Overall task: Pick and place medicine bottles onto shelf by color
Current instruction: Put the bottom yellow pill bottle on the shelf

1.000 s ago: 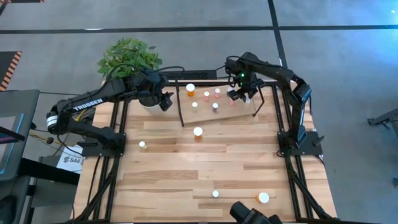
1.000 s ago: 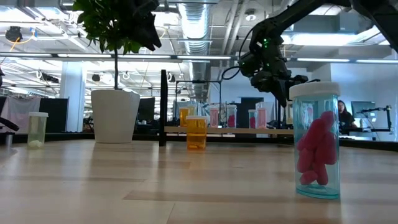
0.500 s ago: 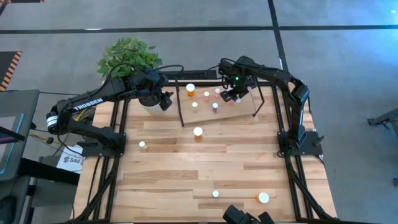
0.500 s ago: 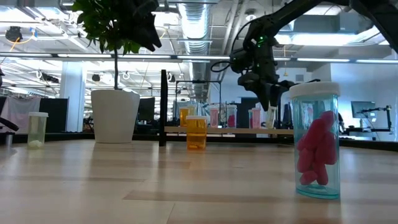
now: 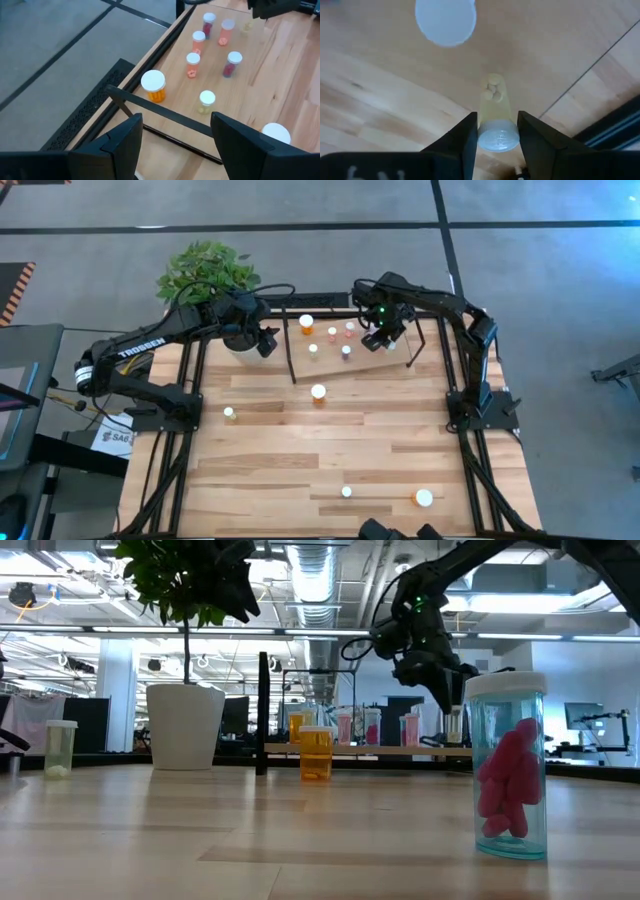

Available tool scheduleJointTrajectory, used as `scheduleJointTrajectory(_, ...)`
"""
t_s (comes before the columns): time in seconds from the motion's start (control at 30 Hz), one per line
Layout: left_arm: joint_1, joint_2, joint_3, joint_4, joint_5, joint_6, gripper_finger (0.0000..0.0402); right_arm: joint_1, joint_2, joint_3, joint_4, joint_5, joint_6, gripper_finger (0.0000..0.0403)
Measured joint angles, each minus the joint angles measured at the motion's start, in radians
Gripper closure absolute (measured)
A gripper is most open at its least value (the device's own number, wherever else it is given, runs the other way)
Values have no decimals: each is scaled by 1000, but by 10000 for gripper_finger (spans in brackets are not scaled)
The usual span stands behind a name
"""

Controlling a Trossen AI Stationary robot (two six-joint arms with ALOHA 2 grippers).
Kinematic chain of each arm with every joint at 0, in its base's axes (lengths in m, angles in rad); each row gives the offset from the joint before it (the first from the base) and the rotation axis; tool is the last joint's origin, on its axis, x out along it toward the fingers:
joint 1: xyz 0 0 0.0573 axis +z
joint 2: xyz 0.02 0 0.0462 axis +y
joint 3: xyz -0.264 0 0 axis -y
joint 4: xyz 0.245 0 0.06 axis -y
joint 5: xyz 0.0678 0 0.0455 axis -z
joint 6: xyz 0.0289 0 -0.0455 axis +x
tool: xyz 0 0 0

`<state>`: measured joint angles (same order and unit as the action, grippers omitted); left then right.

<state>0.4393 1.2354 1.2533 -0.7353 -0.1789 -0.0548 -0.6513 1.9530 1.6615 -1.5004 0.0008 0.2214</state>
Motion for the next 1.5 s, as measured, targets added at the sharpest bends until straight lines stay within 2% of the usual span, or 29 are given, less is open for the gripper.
scheduleJointTrajectory(0.17,0,0,0,0,0,-12,178,39,0,1,4,13,-57,246)
scheduleJointTrajectory(0.37,-5,0,0,0,0,-17,178,96,0,1,42,111,-172,249)
scheduleJointTrajectory(0.63,-26,0,0,0,1,-21,178,136,0,1,84,136,-358,250)
scheduleJointTrajectory(0.87,-35,0,0,-7,1,-35,178,136,0,2,82,138,-410,251)
scheduleJointTrajectory(1.13,-35,0,0,-14,1,-47,178,125,0,2,84,188,-540,252)
scheduleJointTrajectory(1.5,-35,0,0,-17,1,-47,178,88,-1,1,91,206,-605,253)
